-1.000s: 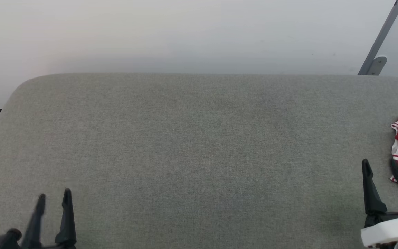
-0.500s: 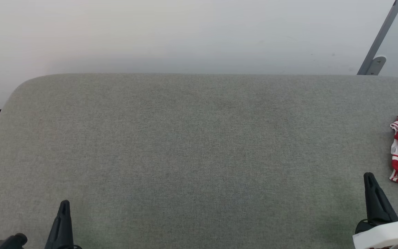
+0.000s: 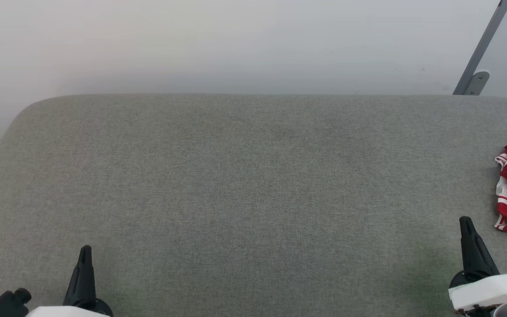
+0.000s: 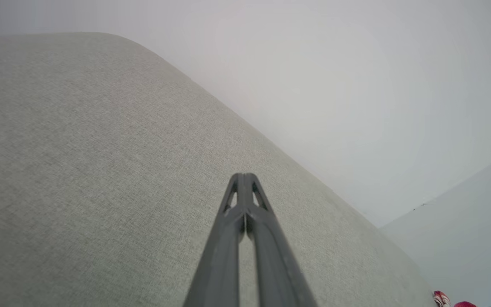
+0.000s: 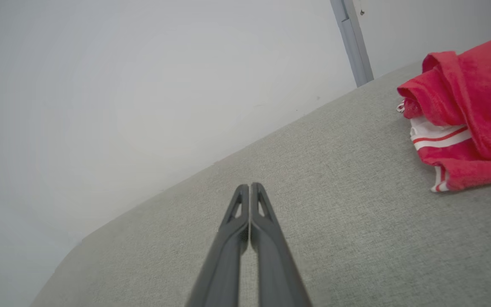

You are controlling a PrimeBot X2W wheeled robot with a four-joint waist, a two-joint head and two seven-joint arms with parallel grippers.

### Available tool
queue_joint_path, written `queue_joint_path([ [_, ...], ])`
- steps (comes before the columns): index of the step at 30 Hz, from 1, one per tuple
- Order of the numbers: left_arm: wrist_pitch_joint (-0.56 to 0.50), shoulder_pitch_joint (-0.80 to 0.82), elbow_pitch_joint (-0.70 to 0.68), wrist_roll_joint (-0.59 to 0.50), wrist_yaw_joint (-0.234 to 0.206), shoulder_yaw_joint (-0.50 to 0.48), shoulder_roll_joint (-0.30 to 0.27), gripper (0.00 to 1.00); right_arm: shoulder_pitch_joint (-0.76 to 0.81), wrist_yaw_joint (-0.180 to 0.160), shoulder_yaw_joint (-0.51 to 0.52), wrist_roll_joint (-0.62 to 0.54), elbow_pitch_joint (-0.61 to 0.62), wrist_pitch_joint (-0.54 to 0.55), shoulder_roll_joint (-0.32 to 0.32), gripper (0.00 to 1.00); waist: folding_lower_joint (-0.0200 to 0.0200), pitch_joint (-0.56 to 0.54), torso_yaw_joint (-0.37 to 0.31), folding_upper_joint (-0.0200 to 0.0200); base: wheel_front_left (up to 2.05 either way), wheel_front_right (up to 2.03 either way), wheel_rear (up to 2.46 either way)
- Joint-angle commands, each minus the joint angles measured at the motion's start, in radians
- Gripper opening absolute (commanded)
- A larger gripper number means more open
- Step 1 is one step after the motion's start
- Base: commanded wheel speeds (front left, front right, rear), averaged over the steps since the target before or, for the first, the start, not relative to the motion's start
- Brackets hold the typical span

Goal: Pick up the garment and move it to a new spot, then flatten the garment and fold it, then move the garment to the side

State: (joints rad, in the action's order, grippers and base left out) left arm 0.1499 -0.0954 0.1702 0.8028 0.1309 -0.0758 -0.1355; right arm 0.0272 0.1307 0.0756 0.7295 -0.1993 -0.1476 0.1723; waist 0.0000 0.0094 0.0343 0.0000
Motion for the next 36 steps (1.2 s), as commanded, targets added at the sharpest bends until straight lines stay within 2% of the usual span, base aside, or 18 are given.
queue_joint_path([
  [1,-0.008,0.030,-0.010,0.030,0.000,-0.007,-0.007,0.00,-0.032,0.000,0.008,0.035,0.011,0.009,0.002,0.00,0.0000,0.000,0.000,0.0000,0.00,0.00,0.00],
  [36,-0.129,0.117,0.029,0.399,0.000,-0.021,0.035,0.00,-0.086,0.000,0.023,0.434,-0.014,0.129,-0.057,0.00,0.0000,-0.002,-0.013,0.0000,0.00,0.00,0.00],
])
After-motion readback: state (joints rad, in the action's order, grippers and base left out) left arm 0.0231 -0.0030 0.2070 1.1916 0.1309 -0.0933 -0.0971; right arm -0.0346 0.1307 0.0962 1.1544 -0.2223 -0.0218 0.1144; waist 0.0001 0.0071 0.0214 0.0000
